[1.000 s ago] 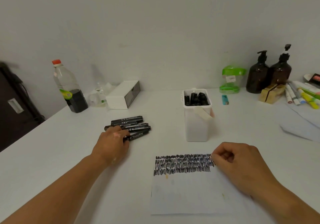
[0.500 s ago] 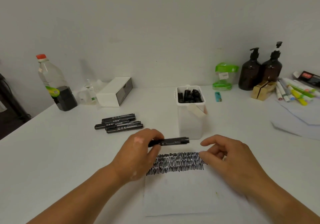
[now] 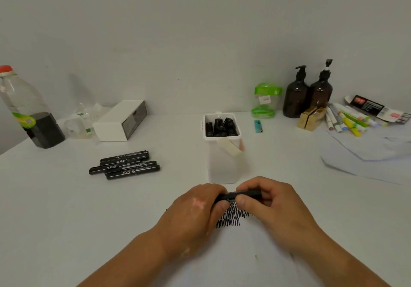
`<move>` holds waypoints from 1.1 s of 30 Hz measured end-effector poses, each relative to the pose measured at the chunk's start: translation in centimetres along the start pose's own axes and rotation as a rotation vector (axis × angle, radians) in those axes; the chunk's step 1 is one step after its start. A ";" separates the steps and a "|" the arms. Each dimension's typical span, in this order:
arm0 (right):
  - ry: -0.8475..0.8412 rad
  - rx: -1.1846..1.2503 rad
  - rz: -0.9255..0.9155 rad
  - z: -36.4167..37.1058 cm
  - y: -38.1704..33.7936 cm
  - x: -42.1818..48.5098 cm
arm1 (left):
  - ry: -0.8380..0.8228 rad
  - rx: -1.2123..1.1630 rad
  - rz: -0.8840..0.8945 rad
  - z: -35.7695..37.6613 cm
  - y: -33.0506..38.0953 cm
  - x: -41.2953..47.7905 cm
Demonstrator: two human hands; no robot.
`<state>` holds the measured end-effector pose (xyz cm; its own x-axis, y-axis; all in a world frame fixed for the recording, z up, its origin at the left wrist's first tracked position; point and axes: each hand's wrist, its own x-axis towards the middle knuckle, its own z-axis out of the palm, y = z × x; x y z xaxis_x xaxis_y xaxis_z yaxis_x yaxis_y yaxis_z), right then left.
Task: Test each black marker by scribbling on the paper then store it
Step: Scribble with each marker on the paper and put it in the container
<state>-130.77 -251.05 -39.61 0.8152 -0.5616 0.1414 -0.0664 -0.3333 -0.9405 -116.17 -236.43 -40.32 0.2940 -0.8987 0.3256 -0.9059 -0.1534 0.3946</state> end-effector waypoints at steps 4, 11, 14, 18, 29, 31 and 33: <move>-0.022 0.109 0.023 0.6 -0.3 -0.2 | -0.006 -0.005 0.023 0.2 -0.3 -0.7; -0.052 0.199 0.017 1.2 -0.6 -0.5 | -0.015 -0.005 0.007 -0.1 -0.1 -1.5; -0.055 0.206 0.009 1.2 -0.6 -0.6 | -0.014 -0.015 0.003 -0.1 0.0 -1.6; -0.052 0.224 0.019 1.4 -0.8 -0.5 | 0.012 -0.031 0.010 -0.2 0.3 -1.6; -0.073 0.291 -0.008 1.3 -1.7 -1.0 | 0.046 -0.064 0.011 -0.7 0.8 -1.5; -0.076 0.286 -0.025 1.3 -1.9 -1.0 | 0.055 -0.072 0.019 -0.8 0.7 -1.6; -0.070 0.306 -0.023 1.3 -1.9 -1.0 | 0.073 -0.074 0.026 -0.7 0.7 -1.5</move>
<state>-130.71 -248.82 -38.34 0.8527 -0.4997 0.1521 0.1202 -0.0957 -0.9881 -117.03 -234.86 -39.91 0.2942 -0.8693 0.3973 -0.8896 -0.0970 0.4463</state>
